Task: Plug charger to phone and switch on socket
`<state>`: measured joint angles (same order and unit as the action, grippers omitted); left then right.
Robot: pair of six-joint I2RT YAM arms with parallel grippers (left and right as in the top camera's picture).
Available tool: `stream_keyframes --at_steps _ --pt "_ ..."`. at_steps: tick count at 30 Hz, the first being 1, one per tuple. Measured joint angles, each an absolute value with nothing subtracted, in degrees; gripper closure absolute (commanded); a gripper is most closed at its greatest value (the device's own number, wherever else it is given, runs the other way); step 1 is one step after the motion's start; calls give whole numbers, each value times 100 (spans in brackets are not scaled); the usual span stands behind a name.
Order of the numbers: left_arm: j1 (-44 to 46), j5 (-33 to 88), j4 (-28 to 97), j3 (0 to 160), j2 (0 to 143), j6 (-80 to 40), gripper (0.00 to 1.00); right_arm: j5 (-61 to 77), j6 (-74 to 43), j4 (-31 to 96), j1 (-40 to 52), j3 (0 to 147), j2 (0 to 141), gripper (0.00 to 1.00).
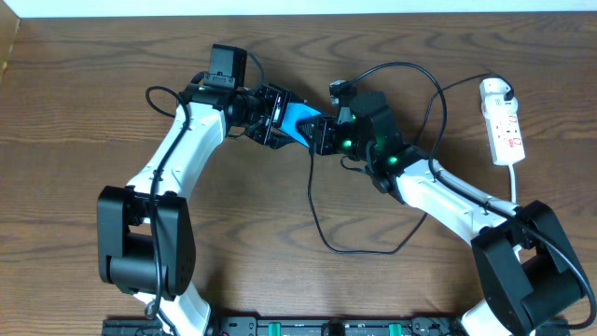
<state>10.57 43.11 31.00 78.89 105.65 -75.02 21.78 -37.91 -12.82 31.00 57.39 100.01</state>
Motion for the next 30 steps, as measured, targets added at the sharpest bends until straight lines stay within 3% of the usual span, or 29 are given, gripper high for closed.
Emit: stream_keyframes --at_steps 6,16,30 --pt "1057 4311 3100 7889 10565 -7502 44 2165 -3798 -1284 3100 5739 10001 76" --pt "1057 4309 3098 7889 10565 -7509 44 2143 -3883 -1273 3105 5739 10001 98" --pt "1055 4313 3070 7889 10565 -7524 44 2180 -4246 -1302 3044 5739 10014 99"
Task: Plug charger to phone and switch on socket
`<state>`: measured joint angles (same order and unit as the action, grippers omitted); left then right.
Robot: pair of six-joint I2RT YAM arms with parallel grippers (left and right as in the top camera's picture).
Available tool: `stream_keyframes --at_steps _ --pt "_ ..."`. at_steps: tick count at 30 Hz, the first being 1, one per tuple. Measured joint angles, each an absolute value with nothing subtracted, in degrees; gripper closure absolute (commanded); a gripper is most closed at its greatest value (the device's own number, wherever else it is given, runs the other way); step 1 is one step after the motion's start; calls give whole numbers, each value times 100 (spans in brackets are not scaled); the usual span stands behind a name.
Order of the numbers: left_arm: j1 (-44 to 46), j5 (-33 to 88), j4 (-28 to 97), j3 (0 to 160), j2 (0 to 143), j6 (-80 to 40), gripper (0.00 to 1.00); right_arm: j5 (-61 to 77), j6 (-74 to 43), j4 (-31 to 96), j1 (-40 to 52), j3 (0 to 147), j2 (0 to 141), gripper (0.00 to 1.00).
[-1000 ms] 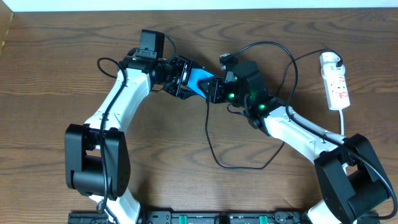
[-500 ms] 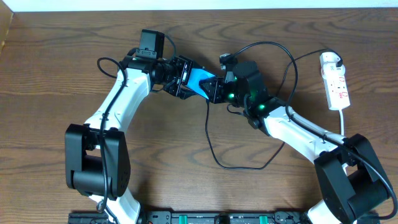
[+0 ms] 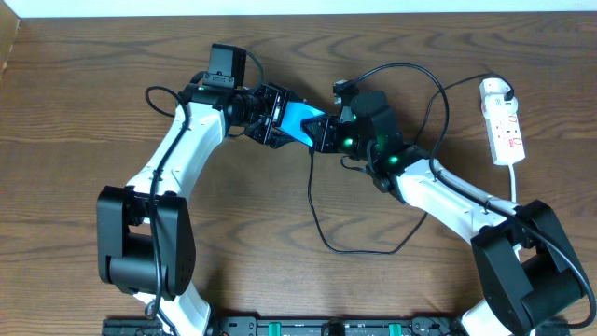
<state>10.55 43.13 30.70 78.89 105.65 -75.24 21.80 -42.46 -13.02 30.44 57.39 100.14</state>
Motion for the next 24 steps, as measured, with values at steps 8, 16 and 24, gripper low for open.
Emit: stream_keyframes --at_steps 8,16,24 --pt "1061 4357 3009 7889 10565 -7585 43 2451 -4624 -1319 2882 5739 10051 99" --pt "1061 4379 2731 7889 10565 -7417 31 2458 -5312 -1356 2521 5747 10079 99" --pt "1061 4379 2694 7889 10565 -6995 30 2484 -5988 -1581 2217 5747 10079 99"
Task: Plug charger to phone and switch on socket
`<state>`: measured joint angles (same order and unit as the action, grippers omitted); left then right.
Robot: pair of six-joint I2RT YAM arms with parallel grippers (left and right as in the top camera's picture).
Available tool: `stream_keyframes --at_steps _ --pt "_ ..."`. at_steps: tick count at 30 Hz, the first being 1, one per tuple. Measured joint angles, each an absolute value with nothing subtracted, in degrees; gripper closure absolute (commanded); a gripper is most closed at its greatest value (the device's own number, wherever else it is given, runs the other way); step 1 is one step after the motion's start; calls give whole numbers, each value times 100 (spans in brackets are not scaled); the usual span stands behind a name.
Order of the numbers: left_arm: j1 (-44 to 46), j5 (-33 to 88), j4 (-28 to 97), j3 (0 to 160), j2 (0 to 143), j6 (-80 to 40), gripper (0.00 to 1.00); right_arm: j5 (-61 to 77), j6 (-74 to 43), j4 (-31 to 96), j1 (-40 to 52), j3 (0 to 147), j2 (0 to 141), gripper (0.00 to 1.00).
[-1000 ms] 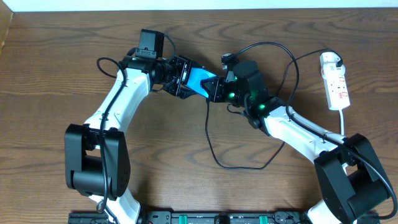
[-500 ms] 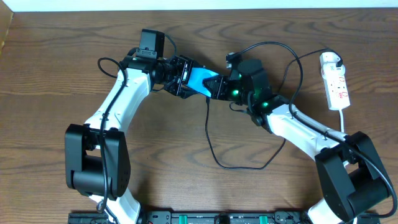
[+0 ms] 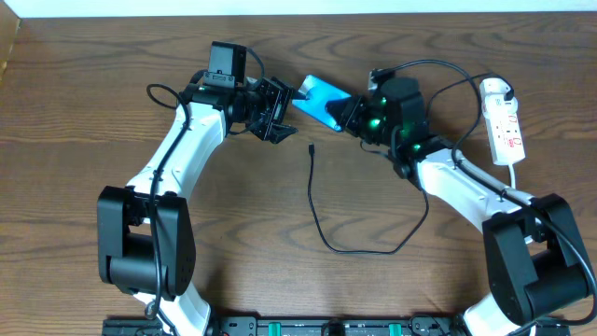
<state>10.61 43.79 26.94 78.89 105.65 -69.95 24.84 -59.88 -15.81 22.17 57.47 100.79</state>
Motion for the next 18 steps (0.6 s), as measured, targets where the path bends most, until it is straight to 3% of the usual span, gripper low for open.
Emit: stream_keyframes --at_steps 14,18 --pt "1061 4379 1184 7889 10565 -6598 32 2788 -9065 -2668 2016 5747 10084 99" --pt "1061 4379 768 7889 10565 -6794 38 2884 -9797 -3114 2080 5747 10084 99"
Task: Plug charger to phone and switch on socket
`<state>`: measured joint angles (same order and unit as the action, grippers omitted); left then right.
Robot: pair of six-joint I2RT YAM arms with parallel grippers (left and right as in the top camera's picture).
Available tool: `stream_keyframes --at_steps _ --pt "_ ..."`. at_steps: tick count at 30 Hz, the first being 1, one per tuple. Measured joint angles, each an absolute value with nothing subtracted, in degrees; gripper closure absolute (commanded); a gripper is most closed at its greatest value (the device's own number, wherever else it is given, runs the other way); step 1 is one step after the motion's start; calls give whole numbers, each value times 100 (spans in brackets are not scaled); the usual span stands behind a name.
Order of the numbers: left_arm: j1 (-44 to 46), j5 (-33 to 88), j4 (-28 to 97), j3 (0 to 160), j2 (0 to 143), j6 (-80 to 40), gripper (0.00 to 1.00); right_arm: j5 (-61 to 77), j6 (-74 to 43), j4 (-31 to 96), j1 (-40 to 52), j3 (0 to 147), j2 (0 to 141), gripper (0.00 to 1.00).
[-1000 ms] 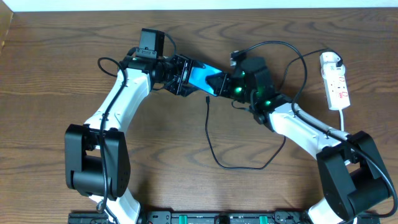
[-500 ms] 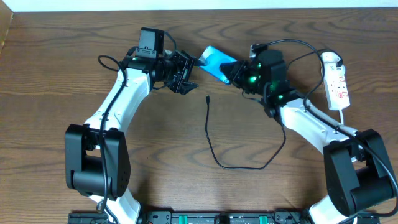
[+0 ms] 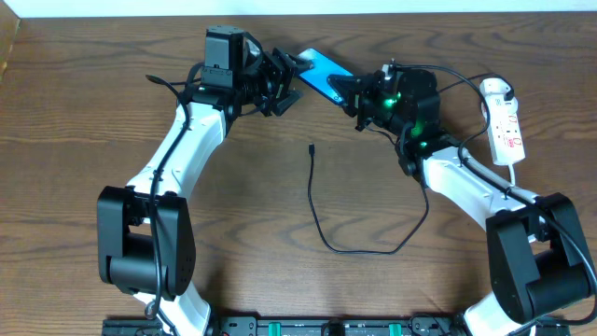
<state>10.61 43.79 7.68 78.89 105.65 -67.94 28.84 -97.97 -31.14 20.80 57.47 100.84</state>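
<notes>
A blue phone (image 3: 320,73) is held off the table at the back, tilted, with my right gripper (image 3: 354,93) shut on its right end. My left gripper (image 3: 285,77) stands open just left of the phone's other end; whether its fingers touch the phone cannot be told. The black charger cable (image 3: 322,233) lies in a loop on the table, and its free plug end (image 3: 311,147) rests on the wood below both grippers, held by neither. At the far right lies the white power strip (image 3: 504,121), with the charger plugged in at its top.
The cable runs from the loop up under my right arm (image 3: 466,182) and on to the power strip. The table's back edge (image 3: 298,13) is close behind the phone. Both arm bases stand at the front.
Both grippers have moved toward the back of the table. The phone, in my right gripper, is now higher and further back. My left gripper has turned toward its left end, still open.
At first both grippers met at the phone in mid-table, the left one holding it and the right one at its near end with the cable. Later the phone was in my right gripper alone, the left was open, and the plug end lay on the table. Now both are further back.
</notes>
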Motion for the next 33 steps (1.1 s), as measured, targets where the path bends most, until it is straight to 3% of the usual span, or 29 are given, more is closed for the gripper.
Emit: stream_keyframes --at_steps 9,18,33 --pt "1059 4379 -471 7889 10565 -7373 46 2847 -10615 -3555 2357 5747 10086 99" --pt "1055 4327 -707 7889 10565 -7522 69 2724 -10890 -3782 2370 5756 10086 99" --pt "1009 4519 -751 7889 10565 -7627 81 2563 -10930 -4025 2491 5758 10086 99"
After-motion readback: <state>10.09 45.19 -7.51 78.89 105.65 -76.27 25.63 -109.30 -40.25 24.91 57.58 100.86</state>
